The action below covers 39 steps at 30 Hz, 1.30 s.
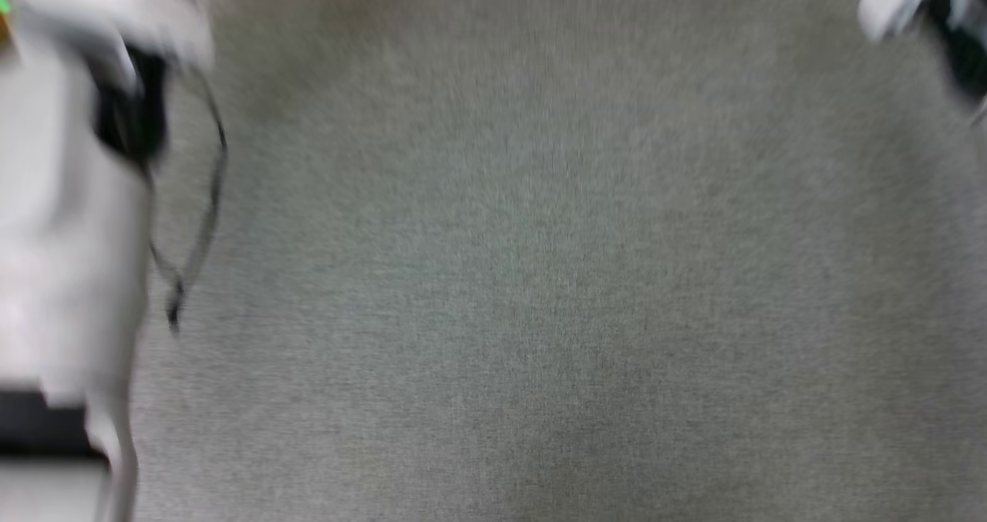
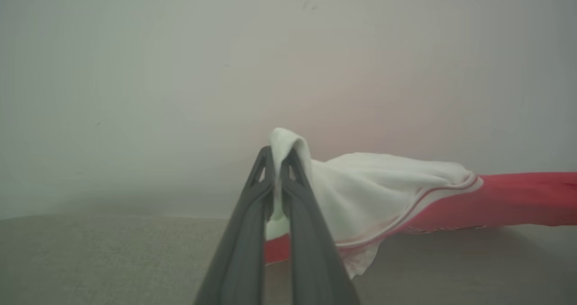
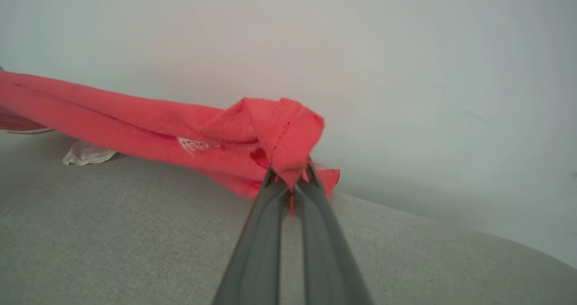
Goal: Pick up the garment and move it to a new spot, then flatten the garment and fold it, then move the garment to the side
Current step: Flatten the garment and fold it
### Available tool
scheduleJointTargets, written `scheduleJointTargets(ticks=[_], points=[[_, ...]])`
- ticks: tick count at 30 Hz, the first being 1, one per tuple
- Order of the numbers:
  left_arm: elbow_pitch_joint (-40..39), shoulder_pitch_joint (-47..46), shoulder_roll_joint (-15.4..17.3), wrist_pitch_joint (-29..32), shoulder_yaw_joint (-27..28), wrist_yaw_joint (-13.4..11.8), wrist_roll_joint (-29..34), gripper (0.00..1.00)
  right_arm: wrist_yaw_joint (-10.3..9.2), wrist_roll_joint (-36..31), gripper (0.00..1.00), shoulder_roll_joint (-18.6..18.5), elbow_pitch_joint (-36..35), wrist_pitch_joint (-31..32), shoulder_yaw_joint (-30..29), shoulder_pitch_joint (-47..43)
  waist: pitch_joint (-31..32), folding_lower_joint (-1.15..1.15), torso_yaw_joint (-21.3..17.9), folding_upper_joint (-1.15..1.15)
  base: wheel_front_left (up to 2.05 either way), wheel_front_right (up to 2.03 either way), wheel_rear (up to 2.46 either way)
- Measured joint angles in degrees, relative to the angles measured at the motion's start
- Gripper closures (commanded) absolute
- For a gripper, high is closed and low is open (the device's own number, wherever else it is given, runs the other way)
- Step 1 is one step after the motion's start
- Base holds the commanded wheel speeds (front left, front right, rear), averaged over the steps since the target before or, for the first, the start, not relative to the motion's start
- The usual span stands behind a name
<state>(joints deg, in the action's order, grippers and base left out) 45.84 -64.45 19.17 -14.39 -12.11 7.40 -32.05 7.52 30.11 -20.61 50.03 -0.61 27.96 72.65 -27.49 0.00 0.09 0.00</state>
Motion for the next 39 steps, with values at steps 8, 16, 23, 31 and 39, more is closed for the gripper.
scheduleJointTargets(ticks=[8, 16, 23, 31, 39], points=[[-12.5, 28.0, 0.91, 1.18, -0.7, -2.6, -1.74, 1.0, 0.0, 3.23, 1.0, -2.78, -6.89, -1.37, 1.86, -22.26, 10.8, -0.01, 0.46, 0.0, 0.0, 0.0, 0.0], [-35.17, 52.95, 2.37, 6.43, 1.47, -12.09, -4.01, 1.0, 0.02, 1.9, 1.0, -3.83, -18.58, 1.12, -4.19, -44.09, 18.93, -0.02, 0.82, 0.0, 0.0, 0.0, 0.0], [-53.34, 70.38, 3.97, 11.68, 3.48, -20.12, -4.54, 1.0, 0.02, -2.72, 1.0, -2.29, -32.18, 7.89, -14.11, -61.71, 23.34, -0.03, 0.76, 0.0, 0.0, 0.0, 0.0], [-67.2, 77.43, 6.06, 16.21, 4.53, -25.02, -3.75, 1.0, 0.02, -8.35, 1.0, 2.92, -49.74, 19.84, -24.54, -74.04, 22.9, -0.02, 1.29, 0.0, 0.0, 0.0, 0.0], [-61.11, 65.35, 5.91, 17.34, 1.65, -20.89, -4.24, 1.0, -0.01, -10.5, 1.0, 5.59, -53.21, 27.4, -26.15, -68.73, 18.88, 0.0, 1.23, 0.0, 0.0, 0.0, 0.0]])
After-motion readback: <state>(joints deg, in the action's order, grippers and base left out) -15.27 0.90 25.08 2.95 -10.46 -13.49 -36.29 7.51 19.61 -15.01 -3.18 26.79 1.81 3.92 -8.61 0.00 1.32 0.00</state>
